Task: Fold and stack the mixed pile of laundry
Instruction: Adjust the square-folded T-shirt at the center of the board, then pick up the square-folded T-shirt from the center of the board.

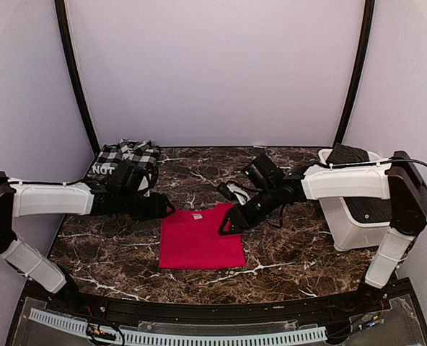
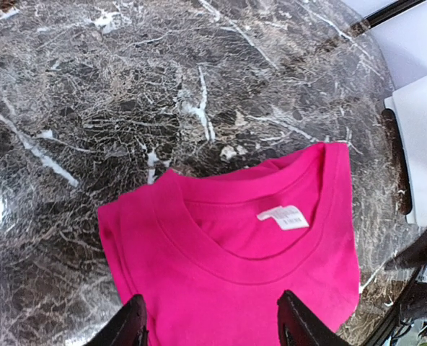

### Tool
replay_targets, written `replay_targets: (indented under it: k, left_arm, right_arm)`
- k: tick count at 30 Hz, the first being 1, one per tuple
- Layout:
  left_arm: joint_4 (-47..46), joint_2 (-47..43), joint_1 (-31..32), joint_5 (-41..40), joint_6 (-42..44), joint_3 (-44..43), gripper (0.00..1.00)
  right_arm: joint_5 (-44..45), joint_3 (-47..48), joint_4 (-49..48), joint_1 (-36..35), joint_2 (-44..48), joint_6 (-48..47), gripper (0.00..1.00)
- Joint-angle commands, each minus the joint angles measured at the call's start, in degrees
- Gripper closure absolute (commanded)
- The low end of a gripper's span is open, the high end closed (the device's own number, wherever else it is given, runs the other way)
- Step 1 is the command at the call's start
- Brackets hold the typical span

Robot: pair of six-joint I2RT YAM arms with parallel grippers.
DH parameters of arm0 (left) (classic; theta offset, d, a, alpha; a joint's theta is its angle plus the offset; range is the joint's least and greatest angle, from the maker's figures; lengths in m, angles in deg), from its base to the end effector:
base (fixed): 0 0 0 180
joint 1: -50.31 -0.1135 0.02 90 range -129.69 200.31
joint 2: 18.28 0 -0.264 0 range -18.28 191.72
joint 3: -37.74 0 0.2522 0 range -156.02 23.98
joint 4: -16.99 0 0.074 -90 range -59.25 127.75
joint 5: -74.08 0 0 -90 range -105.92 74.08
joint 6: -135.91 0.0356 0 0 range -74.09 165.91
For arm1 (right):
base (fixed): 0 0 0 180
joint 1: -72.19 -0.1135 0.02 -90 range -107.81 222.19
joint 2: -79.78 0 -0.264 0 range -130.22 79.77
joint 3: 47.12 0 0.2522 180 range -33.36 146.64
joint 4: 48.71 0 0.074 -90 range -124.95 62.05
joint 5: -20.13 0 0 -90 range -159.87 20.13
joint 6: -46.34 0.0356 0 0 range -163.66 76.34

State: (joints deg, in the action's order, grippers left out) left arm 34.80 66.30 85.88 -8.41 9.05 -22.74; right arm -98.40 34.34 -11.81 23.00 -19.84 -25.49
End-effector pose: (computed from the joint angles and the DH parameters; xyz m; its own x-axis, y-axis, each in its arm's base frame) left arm 0.2467 -0.1821 0.2003 -0.8281 -0.1389 -0.5431 0.1988 0.8330 -0.5163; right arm 0.2251 0.2867 0.2089 -0.7721 -0.4750 -0.4221 -0.6346 0.5423 0.5506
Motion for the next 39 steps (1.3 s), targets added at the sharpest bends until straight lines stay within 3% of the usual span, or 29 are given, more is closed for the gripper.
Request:
replay_targets:
  k: [1, 10, 13, 17, 21, 23, 27, 29, 30, 32, 39]
  left_arm:
    - [5.77, -8.75, 2.29, -0.73, -2.99, 5.65, 0.39]
    - [3.12, -7.98, 9.04, -1.16, -12.93, 13.34, 0.50]
    - [1.51, -7.07, 9.02, -2.46, -16.79, 16.06, 0.69]
    - [-0.48, -5.23, 8.85, -3.45, -20.10, 19.20, 0.88]
    - [-3.27, -1.65, 7.72, -2.16, -20.67, 20.70, 0.99]
    - [-4.68, -0.71, 6.98, -1.86, -21.00, 21.57, 1.00]
    - [-7.11, -3.17, 5.21, -1.49, -20.26, 22.35, 0.98]
    - [-6.84, -7.02, 4.55, -2.24, -19.40, 21.91, 0.85]
    - [-6.03, -8.40, 4.35, -3.20, -19.00, 21.66, 0.75]
    - [-2.74, -12.76, 2.97, -4.34, -18.01, 20.71, 0.65]
    - [1.75, -22.40, -6.04, -0.19, -16.28, 19.70, 0.47]
  right_arm:
    - [2.21, 1.75, -0.19, 2.89, -1.05, -1.73, 0.50]
    - [5.21, 8.51, -2.20, 5.77, -8.08, -3.81, 0.53]
    - [5.07, 11.21, -2.74, 5.86, -11.92, -4.23, 0.54]
    - [5.87, 13.19, -2.75, 6.48, -17.40, -3.84, 0.55]
    - [6.85, 13.40, -3.00, 7.82, -20.47, -3.08, 0.56]
    - [7.23, 13.21, -3.76, 8.75, -20.81, -3.03, 0.56]
    - [8.76, 15.99, -1.94, 9.98, -20.43, -4.59, 0.56]
    - [9.31, 17.35, -1.32, 9.81, -18.42, -5.72, 0.56]
    - [9.37, 17.41, -1.52, 9.52, -16.85, -6.10, 0.56]
    - [9.44, 16.66, -2.35, 8.15, -13.21, -7.31, 0.55]
    - [14.39, 12.65, -4.21, -4.60, -5.54, -13.27, 0.56]
